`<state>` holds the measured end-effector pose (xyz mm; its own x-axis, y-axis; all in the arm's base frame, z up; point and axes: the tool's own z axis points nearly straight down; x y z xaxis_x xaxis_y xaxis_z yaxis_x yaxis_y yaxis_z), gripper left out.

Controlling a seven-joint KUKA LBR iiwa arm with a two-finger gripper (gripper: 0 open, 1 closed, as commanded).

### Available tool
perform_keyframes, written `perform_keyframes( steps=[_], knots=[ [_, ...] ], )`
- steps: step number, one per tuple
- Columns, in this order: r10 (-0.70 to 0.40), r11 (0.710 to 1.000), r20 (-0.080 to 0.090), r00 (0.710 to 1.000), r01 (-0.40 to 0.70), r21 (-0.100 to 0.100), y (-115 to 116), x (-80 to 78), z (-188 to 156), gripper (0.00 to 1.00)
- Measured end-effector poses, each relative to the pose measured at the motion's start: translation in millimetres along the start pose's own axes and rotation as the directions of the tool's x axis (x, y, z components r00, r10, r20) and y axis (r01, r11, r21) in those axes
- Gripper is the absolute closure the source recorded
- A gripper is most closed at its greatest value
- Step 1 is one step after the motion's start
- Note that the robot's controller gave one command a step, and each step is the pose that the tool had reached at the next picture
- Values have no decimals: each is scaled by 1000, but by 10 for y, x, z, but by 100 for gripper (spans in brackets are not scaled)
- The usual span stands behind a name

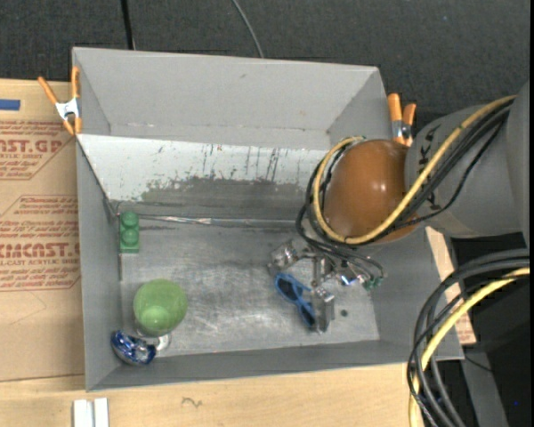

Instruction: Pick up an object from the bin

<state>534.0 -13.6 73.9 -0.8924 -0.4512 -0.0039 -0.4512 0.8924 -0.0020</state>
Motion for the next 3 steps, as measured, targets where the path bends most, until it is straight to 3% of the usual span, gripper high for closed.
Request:
perform_keyframes(
  steps=[1,2,3],
  knots=[
    [-7,1000,-1,1000,7,-3,41,-3,2,100],
    [-73,997,0,997,73,6,-695,514,-785,100],
    [-80,997,-2,997,80,-3,-635,493,-744,0]
  ],
)
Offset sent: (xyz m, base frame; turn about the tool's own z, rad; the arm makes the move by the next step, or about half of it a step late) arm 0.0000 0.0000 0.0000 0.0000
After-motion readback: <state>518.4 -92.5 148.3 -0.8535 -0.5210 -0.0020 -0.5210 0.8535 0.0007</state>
